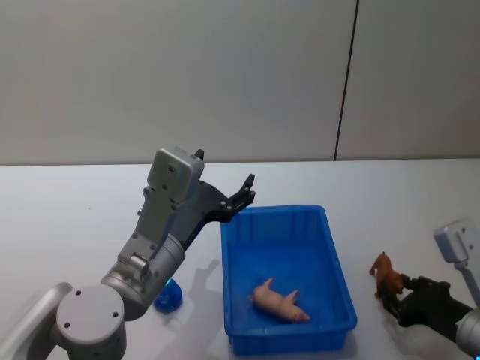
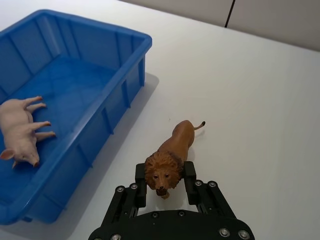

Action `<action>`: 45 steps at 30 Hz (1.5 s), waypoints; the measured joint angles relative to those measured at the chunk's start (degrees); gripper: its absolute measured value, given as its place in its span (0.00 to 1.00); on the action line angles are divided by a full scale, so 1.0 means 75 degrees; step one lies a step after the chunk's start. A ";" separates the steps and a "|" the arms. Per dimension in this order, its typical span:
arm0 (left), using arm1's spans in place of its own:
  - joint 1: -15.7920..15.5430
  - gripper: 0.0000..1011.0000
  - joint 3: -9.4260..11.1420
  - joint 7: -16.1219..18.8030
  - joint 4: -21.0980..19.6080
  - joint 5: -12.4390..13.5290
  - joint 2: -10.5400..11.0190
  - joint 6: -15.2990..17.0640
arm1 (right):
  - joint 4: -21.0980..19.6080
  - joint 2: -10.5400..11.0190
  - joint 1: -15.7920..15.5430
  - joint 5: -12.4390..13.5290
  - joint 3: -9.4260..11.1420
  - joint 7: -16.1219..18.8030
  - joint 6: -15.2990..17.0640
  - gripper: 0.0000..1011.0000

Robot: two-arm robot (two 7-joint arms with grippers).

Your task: Pick up the two dolls from the table and place them into the box.

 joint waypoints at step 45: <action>0.0000 0.99 0.0000 0.0000 0.0000 0.0000 0.0000 0.0000 | -0.0300 -0.0594 0.0936 -0.0876 -0.0498 0.1806 -0.1196 0.73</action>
